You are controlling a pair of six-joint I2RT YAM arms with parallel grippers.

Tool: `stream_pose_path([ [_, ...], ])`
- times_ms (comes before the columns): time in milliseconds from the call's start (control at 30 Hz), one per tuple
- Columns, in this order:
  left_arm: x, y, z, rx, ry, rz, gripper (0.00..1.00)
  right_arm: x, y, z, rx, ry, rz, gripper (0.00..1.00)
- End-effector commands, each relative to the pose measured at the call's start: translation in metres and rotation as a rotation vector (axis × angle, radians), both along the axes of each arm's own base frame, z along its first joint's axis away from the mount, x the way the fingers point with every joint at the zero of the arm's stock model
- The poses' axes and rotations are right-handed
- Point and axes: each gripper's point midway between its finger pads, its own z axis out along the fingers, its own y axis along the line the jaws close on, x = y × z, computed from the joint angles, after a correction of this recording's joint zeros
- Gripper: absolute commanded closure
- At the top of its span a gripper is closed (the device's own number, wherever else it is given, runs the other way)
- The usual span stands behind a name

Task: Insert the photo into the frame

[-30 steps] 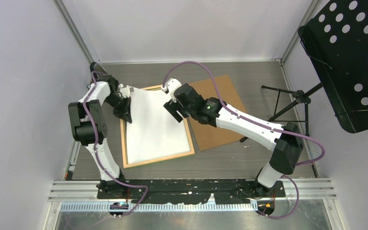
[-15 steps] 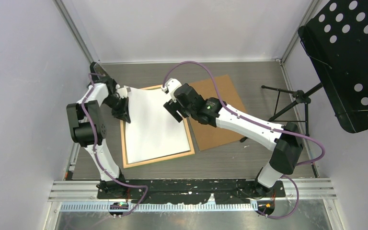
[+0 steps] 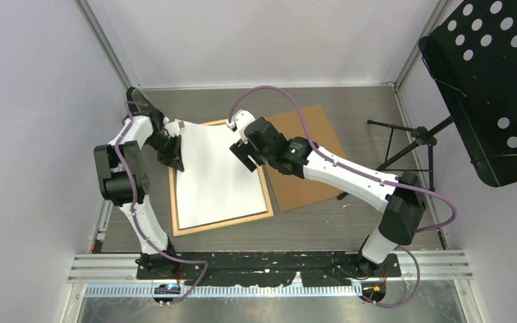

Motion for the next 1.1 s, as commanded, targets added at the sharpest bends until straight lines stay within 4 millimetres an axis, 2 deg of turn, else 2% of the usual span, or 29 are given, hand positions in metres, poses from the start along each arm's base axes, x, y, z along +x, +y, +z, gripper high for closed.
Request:
stream_pose_path([
  [0,0.0111,-0.0024,0.0087,0.000,-0.042,-0.030,1.00,0.0048,0.0017,0.0215,0.047,-0.053,-0.008,0.18],
  [567,0.0110,0.0061,0.0039,0.053,-0.044,-0.022,1.00,0.0044,0.0015,0.0215,0.047,-0.054,-0.008,0.18],
  [1067,0.0120,0.0030,0.0011,0.038,-0.040,0.007,0.99,0.0044,-0.0003,0.0227,0.047,-0.056,-0.009,0.18],
])
